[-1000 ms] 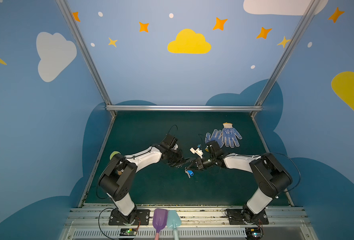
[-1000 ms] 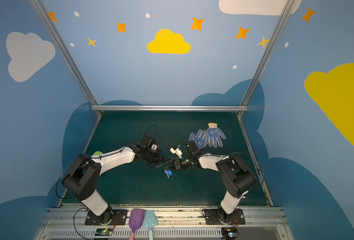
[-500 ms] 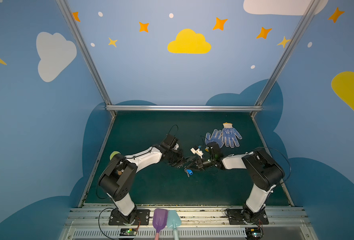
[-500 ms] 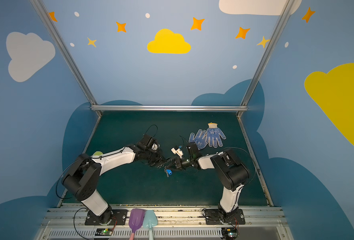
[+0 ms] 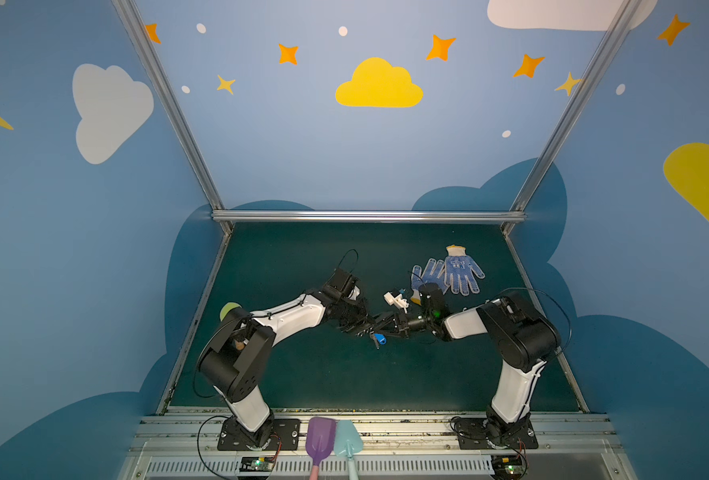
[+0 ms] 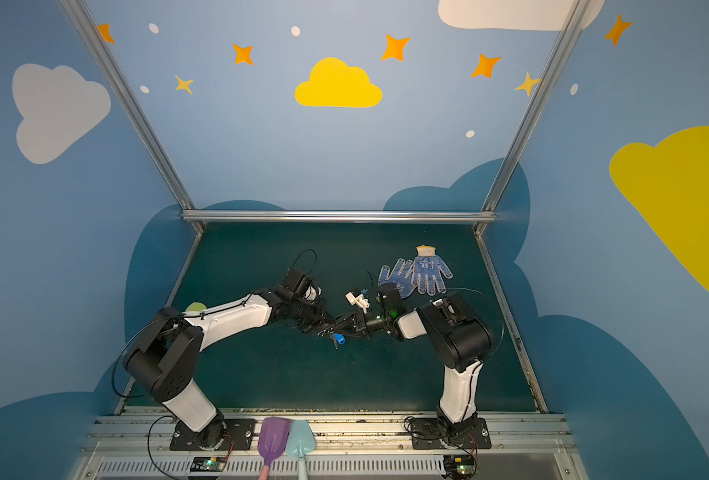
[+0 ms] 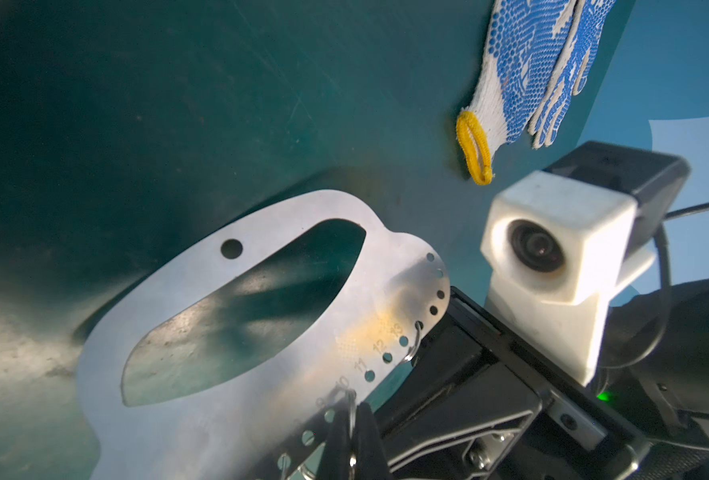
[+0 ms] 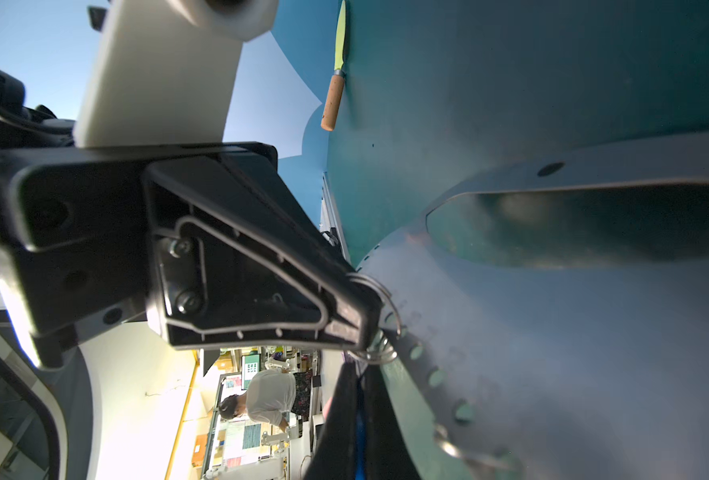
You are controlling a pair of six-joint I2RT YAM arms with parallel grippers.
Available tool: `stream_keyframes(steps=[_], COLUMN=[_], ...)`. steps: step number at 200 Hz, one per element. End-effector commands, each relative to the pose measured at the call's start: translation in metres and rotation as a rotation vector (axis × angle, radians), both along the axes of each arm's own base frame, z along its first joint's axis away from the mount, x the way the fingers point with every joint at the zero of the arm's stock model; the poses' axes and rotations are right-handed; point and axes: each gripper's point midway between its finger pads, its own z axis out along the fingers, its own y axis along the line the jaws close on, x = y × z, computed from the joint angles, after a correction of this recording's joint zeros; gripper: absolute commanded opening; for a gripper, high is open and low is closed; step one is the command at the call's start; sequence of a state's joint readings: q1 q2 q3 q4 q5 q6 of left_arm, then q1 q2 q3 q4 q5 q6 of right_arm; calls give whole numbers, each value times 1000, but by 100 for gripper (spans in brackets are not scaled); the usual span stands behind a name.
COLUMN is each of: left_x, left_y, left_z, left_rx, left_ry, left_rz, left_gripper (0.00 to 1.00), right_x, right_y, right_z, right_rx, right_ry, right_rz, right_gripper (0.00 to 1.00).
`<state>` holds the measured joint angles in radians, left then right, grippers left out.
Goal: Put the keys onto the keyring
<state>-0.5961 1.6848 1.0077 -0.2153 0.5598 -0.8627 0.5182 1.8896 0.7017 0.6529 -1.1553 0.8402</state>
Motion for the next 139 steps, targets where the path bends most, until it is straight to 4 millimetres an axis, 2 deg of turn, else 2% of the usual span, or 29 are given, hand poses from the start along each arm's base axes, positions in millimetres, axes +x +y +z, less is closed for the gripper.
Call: stream_keyframes(steps=[1, 57, 69, 111, 139], left_x=[-5, -10, -11, -12, -12], left_y=[-3, -2, 0, -1, 0], left_z=[10, 8, 8, 8, 8], left_rx=[-20, -7, 0, -3, 4], left_ry=[-34, -30, -34, -30, -34], left_rz=[-34, -53, -54, -64, -60], left_gripper=[4, 4, 4, 4, 4], right_x=[1, 20, 15, 22, 18], right_y=[0, -8, -13, -16, -15], right_z=[4, 10, 2, 9, 9], right_rx=[33, 63, 49, 90, 88], right_ry=[-6, -3, 23, 16, 13], right_rz=[10, -62, -76, -106, -87], right_gripper=[0, 0, 0, 0, 0])
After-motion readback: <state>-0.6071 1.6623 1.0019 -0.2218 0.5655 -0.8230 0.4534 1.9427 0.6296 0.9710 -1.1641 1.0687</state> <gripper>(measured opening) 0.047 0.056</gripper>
